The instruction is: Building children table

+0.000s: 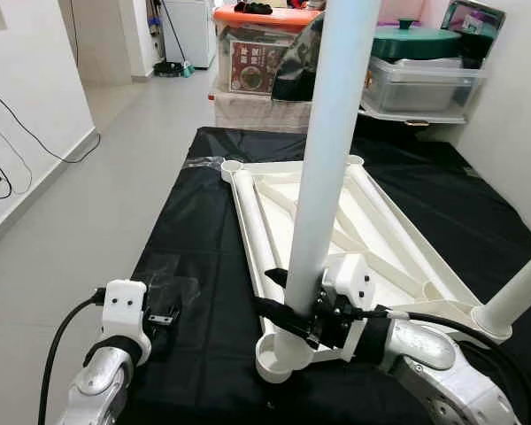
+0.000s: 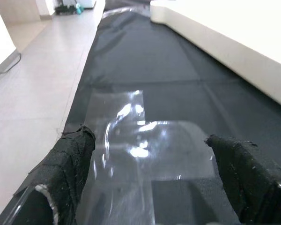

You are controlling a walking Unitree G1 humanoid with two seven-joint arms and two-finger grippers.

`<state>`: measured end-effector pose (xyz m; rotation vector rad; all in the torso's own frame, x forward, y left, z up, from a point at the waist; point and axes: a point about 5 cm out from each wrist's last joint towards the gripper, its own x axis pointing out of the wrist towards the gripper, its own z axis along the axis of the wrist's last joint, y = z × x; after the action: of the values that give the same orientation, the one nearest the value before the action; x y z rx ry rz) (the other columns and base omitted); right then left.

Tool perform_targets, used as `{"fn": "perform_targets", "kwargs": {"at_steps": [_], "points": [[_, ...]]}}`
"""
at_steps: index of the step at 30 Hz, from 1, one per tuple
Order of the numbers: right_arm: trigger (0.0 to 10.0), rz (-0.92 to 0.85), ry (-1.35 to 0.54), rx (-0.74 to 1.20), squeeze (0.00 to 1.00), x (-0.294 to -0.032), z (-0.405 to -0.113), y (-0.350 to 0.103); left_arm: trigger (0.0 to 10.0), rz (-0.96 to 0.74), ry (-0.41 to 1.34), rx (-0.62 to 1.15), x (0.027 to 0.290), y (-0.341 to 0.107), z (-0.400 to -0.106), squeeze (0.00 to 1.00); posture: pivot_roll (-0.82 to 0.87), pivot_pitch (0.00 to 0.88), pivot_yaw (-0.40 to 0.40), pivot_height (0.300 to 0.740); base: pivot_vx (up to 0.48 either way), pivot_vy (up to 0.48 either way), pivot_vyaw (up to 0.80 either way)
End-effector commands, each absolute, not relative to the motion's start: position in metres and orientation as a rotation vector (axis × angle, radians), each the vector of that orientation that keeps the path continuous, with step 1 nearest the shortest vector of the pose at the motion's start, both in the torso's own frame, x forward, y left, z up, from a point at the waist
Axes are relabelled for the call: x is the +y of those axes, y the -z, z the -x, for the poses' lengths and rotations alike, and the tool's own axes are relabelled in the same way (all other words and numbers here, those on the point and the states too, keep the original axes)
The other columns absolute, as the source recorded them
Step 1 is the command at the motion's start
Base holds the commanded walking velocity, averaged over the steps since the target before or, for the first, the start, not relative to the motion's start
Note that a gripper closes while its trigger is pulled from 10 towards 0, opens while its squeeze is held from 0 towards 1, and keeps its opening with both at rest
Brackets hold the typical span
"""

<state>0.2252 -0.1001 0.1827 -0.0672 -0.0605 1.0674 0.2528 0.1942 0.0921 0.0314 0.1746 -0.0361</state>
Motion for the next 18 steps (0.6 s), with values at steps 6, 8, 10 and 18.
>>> {"fn": "perform_targets", "kwargs": {"at_steps": [6,8,10,18], "points": [[0.0,0.129,-1.079,-0.074,0.00,-0.097,-0.228,-0.175,10.0,-0.031,0.044,0.190,0.191,-0.087,-0.253,0.00,0.14,0.000,-0.075,0.740,0.000,0.000,0.00],[0.0,0.159,-1.083,-0.077,0.00,-0.097,-0.232,-0.175,10.0,-0.032,0.047,0.186,0.191,-0.088,-0.254,0.00,0.14,0.000,-0.074,0.740,0.000,0.000,0.00],[0.0,0.199,-1.090,-0.081,0.00,-0.097,-0.238,-0.175,10.0,-0.032,0.051,0.181,0.191,-0.088,-0.256,0.00,0.14,0.000,-0.075,0.740,0.000,0.000,0.00],[0.0,0.278,-1.108,-0.078,0.00,-0.097,-0.242,-0.169,10.0,-0.019,0.055,0.173,0.185,-0.088,-0.257,0.00,0.14,0.000,-0.089,0.740,0.000,0.000,0.00]]}}
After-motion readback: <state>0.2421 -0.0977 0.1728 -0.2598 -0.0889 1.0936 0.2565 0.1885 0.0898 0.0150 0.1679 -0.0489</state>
